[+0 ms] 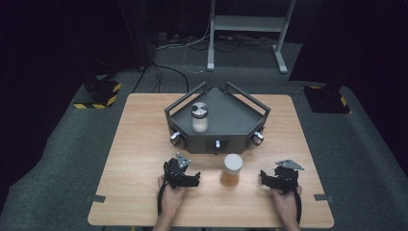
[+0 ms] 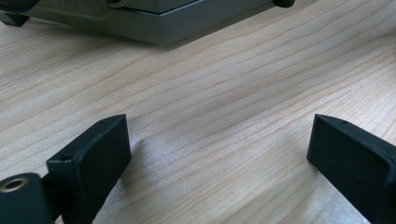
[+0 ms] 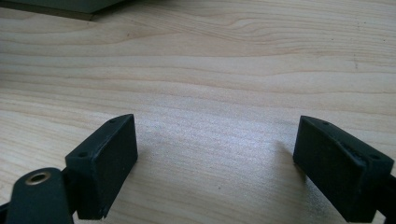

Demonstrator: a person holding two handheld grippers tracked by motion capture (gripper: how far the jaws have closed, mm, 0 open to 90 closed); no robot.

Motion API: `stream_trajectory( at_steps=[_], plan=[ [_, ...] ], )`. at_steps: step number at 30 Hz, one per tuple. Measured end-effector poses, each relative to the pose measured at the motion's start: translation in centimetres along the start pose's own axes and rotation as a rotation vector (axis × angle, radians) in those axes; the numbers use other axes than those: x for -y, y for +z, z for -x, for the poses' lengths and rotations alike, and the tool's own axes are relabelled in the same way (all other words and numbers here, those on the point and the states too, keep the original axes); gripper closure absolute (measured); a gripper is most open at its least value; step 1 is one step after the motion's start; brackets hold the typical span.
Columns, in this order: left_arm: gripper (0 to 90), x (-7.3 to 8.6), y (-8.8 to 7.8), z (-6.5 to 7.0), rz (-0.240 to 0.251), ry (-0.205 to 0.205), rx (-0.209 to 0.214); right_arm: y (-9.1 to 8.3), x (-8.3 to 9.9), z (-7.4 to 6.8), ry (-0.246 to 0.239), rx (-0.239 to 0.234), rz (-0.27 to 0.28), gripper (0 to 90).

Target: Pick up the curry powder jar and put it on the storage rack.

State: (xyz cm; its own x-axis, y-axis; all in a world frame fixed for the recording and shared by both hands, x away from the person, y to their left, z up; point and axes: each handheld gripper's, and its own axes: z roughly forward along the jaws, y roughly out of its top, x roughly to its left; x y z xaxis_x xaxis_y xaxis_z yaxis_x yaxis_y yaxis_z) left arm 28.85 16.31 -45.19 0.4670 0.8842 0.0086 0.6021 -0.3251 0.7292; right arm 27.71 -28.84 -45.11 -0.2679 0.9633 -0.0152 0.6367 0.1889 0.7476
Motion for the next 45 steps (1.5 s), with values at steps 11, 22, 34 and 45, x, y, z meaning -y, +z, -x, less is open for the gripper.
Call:
stream_trajectory(
  at_steps=[11,22,34,45],
  plan=[
    [6.2,0.0,0.0,0.0,0.0,0.001,-0.001,0.0,0.0,0.0,0.0,-0.001,-0.001,13.6],
    [6.2,0.0,0.0,0.0,0.0,0.0,0.0,0.1,-0.3,0.3,-0.016,-0.021,-0.013,8.5],
    [6.2,0.0,0.0,0.0,0.0,0.001,-0.001,0.2,-0.4,0.5,-0.027,-0.04,-0.02,5.0],
    [6.2,0.0,0.0,0.0,0.0,0.001,-0.001,-0.4,0.0,1.1,-0.044,-0.103,-0.013,5.9]
  ],
)
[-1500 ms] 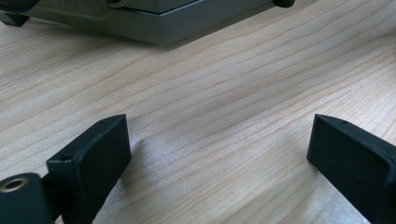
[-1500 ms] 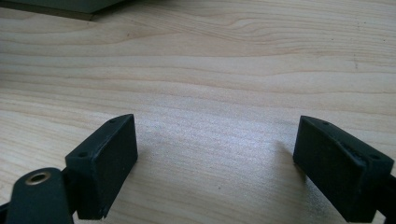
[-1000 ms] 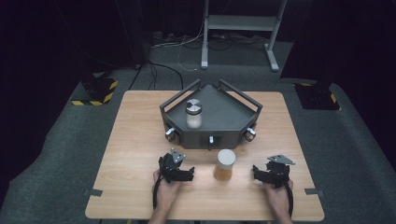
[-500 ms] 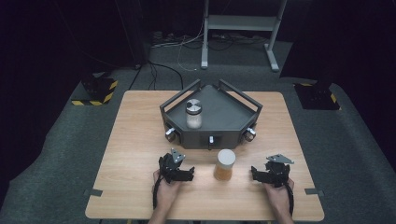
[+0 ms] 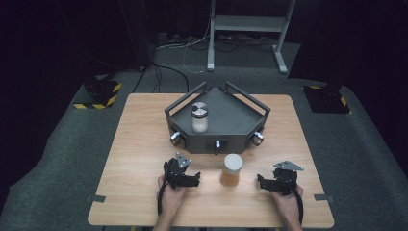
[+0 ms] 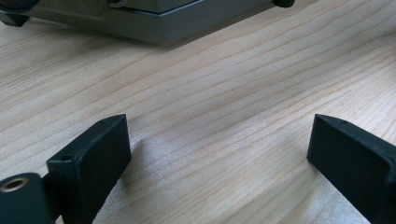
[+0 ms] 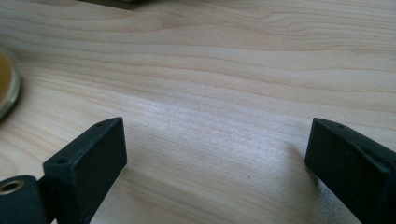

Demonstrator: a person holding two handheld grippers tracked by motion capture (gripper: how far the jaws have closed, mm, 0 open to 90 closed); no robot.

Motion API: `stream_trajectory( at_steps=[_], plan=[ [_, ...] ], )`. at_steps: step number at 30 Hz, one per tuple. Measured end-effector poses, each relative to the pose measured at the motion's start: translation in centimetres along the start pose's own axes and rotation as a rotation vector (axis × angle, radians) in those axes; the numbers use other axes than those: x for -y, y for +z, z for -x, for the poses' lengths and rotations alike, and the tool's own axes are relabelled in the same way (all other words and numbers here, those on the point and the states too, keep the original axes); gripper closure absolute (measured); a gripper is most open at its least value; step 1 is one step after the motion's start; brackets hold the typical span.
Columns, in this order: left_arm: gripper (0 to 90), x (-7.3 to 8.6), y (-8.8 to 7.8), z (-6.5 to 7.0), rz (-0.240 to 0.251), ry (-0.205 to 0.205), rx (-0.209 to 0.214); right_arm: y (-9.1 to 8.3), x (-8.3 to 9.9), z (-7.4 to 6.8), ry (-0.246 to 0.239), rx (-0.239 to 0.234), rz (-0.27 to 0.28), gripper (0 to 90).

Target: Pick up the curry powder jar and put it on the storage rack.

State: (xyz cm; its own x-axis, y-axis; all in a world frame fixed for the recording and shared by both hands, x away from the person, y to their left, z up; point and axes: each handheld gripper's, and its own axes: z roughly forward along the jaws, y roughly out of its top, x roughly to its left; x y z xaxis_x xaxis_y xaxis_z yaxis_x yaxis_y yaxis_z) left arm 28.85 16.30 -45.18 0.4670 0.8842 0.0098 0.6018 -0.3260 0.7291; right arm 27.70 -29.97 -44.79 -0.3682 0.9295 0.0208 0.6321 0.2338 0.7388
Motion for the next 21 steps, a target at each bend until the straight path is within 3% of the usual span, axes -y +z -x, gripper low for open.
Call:
stream_trajectory(
  at_steps=[12,21],
  plan=[
    [6.2,0.0,0.0,0.0,0.0,0.0,0.0,-0.8,-0.4,-0.5,-0.059,-0.083,0.023,6.6],
    [6.4,0.0,0.0,0.0,0.002,-0.004,0.001,-1.1,-0.7,-0.8,-0.109,-0.17,0.048,7.1]
  ],
)
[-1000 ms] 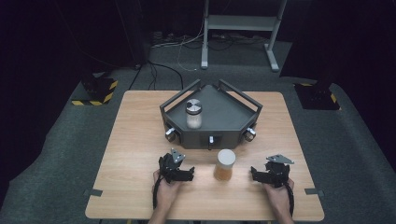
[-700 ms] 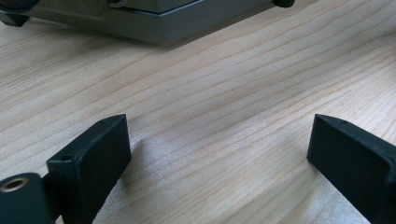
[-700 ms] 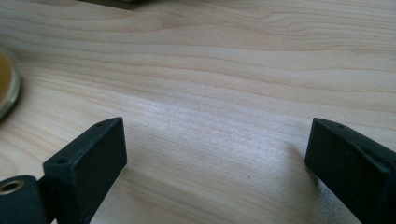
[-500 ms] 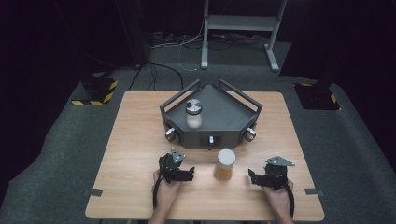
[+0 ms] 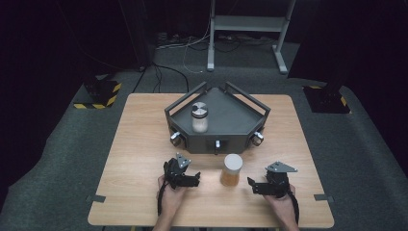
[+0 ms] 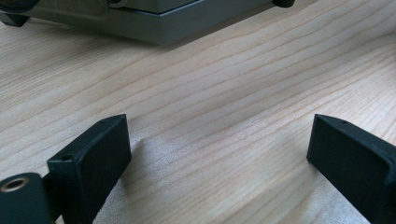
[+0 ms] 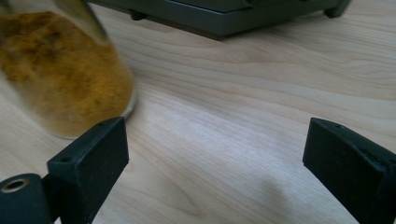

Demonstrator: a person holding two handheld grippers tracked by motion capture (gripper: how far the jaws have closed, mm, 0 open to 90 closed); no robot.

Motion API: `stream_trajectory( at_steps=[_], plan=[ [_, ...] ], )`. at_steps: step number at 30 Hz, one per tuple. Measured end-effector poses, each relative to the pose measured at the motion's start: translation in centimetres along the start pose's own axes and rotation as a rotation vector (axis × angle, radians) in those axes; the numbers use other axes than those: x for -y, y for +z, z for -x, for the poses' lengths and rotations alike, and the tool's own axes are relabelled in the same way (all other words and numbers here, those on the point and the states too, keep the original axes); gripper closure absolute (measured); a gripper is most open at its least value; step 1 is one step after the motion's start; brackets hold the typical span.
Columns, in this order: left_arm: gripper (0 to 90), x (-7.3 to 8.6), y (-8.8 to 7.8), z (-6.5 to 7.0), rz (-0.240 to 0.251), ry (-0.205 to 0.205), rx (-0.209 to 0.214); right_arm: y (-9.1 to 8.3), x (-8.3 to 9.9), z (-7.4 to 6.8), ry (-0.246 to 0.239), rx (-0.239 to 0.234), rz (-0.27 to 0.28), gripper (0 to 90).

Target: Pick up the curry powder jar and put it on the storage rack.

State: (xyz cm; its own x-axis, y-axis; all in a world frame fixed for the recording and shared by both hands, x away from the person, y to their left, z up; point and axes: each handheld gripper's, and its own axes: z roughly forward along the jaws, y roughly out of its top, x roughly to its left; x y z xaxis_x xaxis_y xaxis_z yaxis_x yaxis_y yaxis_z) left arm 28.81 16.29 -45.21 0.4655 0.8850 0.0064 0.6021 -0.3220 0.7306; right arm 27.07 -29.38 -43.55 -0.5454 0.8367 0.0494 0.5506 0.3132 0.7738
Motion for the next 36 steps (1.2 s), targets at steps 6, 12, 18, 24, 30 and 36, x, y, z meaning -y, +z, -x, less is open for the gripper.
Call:
stream_trajectory(
  at_steps=[6,12,18,24,30,36],
  plan=[
    [6.5,0.0,0.0,0.0,0.0,0.0,0.0,0.2,0.0,0.0,-0.023,-0.055,-0.003,7.4],
    [6.5,0.0,0.0,0.0,0.0,0.002,0.0,0.3,-0.5,-0.4,-0.059,-0.112,-0.007,7.5],
    [6.5,0.0,0.0,0.0,0.001,0.002,0.0,0.7,-1.2,-1.1,-0.097,-0.156,-0.002,7.7],
    [6.5,0.0,0.0,0.0,0.001,0.0,0.0,1.1,-1.5,-1.7,-0.106,-0.174,0.008,8.2],
    [6.5,0.0,0.0,0.0,0.0,0.0,0.0,1.3,-1.7,-1.8,-0.108,-0.193,0.031,9.4],
    [6.5,0.0,0.0,0.0,0.001,0.0,0.0,1.7,-2.2,-2.2,-0.11,-0.2,0.037,10.8]
  ],
)
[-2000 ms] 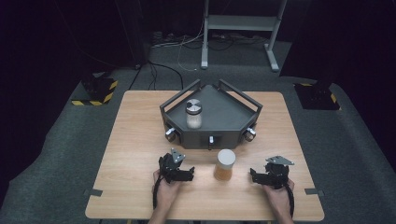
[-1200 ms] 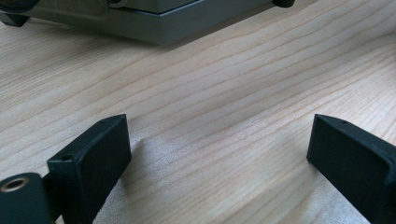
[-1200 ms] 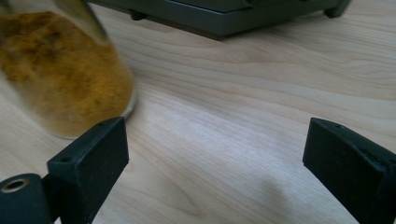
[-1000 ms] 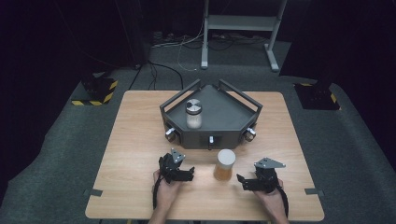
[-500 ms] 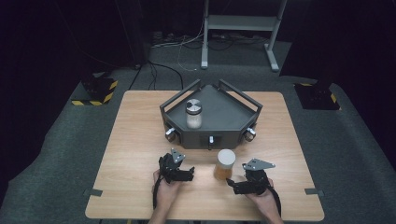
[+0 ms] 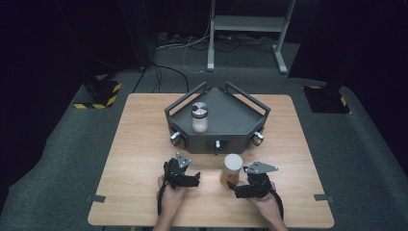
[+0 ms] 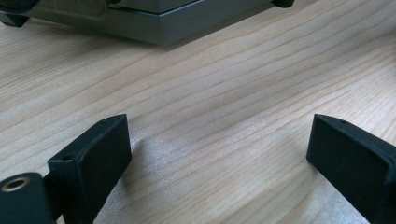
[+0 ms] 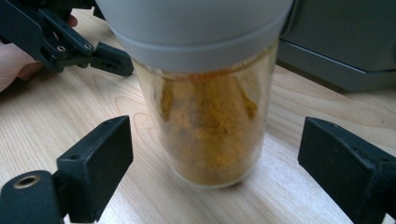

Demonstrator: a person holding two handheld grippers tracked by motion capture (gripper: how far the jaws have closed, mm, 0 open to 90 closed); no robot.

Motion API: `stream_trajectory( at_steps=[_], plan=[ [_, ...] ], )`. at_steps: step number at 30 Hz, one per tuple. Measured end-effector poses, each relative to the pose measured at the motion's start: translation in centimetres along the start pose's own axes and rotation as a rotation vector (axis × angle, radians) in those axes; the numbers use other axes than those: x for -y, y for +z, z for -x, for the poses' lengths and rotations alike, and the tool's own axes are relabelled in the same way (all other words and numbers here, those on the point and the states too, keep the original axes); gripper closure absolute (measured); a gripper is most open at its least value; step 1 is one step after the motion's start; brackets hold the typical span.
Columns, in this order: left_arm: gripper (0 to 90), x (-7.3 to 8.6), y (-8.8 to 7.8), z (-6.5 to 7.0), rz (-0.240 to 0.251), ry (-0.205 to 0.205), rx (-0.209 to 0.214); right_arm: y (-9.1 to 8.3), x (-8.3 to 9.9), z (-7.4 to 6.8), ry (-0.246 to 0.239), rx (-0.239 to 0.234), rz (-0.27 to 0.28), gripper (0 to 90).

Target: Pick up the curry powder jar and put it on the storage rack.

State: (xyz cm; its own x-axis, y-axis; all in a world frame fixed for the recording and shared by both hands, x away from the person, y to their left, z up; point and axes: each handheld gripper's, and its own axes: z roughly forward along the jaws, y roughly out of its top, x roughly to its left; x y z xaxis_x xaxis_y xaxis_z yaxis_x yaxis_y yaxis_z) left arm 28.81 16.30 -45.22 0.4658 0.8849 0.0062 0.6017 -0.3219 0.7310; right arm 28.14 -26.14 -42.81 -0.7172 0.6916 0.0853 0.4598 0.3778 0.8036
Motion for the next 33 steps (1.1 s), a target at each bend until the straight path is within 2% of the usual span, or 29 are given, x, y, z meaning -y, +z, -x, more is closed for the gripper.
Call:
stream_trajectory(
  at_steps=[17,33],
  plan=[
    [6.5,0.0,0.0,0.0,0.0,0.0,0.0,0.88,-0.66,-0.26,-0.005,-0.025,0.044,14.9],
    [6.8,0.02,-0.01,-0.02,0.001,0.001,0.001,0.63,-0.84,-0.7,-0.013,0.009,0.108,22.9]
  ],
)
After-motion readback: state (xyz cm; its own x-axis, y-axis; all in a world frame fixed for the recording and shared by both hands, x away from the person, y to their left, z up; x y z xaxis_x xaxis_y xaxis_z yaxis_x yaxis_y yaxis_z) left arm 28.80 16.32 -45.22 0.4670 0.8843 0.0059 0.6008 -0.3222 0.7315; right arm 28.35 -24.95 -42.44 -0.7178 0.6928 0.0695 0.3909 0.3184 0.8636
